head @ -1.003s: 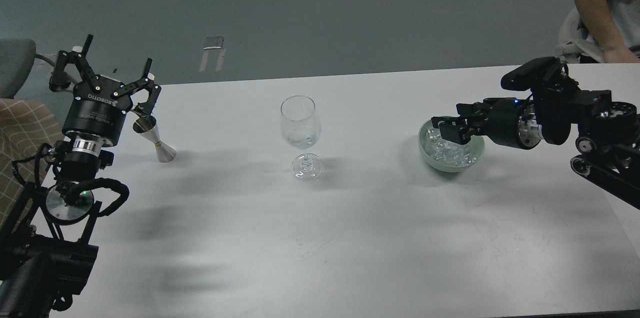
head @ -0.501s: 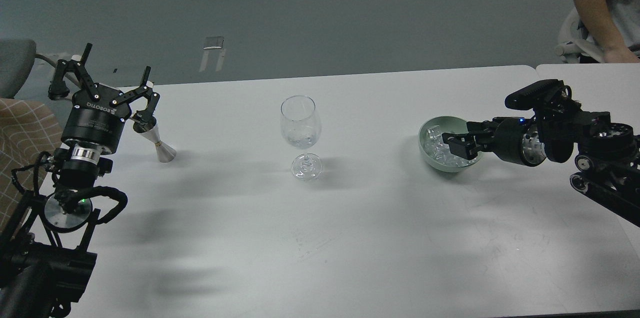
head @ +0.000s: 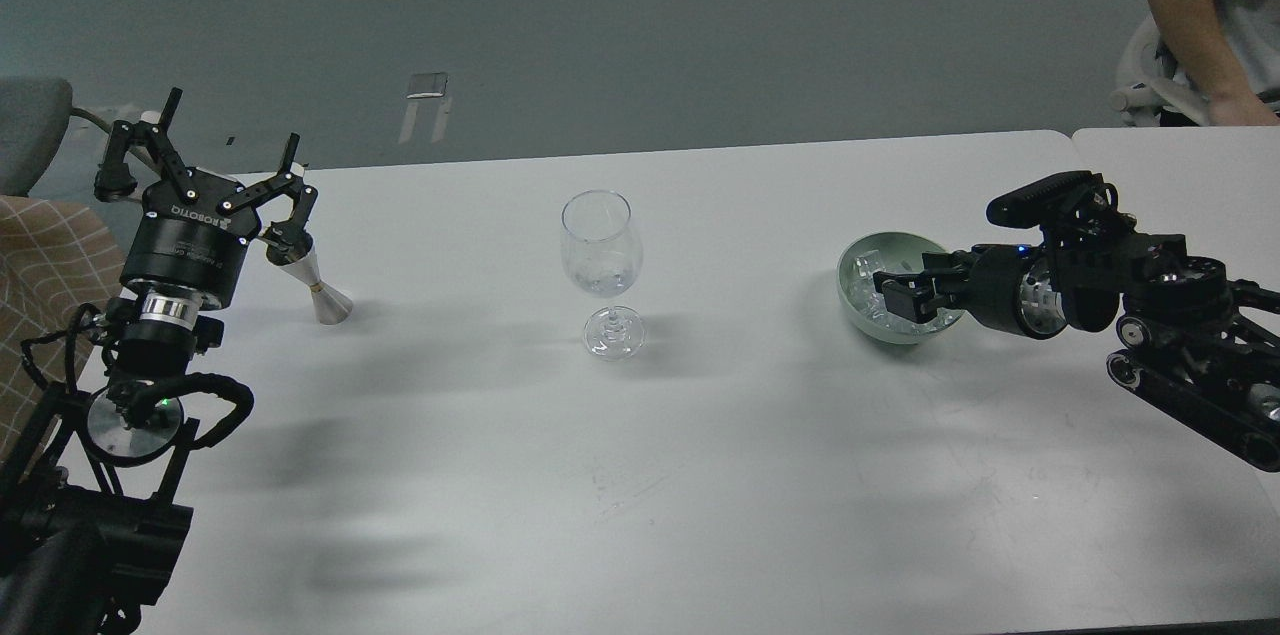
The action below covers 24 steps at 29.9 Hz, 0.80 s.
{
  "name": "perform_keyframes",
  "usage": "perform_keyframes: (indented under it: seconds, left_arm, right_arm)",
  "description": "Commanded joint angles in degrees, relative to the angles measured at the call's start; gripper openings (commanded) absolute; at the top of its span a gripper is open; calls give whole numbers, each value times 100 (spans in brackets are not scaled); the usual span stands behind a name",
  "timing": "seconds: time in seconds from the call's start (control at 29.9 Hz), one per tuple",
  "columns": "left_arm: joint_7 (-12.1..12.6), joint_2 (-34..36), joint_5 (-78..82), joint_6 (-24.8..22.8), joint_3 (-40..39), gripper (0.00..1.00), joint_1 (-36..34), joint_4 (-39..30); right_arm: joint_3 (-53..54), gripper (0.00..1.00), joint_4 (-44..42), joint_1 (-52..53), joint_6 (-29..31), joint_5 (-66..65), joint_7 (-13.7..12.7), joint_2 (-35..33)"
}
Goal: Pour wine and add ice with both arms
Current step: 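Close the right gripper on ice cubes in the bowl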
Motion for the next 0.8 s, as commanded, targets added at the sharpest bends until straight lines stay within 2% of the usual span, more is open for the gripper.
perform_keyframes:
  seconds: [0.0,0.03,0.1,0.2,0.67,0.77]
  left_arm:
    - [-1,2,0,0,-10,98,0,1]
    - [-1,2,0,0,-10,98,0,1]
    - [-1,11,0,0,-10,98,0,10]
    - [-1,37,0,0,-10,98,0,10]
    - [8,81,-8,0,-124,98,0,10]
    - [8,81,-8,0,-124,98,0,10]
  right_arm:
    - [-18,64,-84,5,1,-4,-4,34]
    - [-36,63,-84,5,1,-4,-4,51]
    - [-115,54,-93,14,1,-4,-13,86]
    - [-141,48,-93,14,1,-4,-39,95]
    - [-168,47,-128,5,1,-4,-48,183]
    - [-168,43,-128,5,1,5,-48,183]
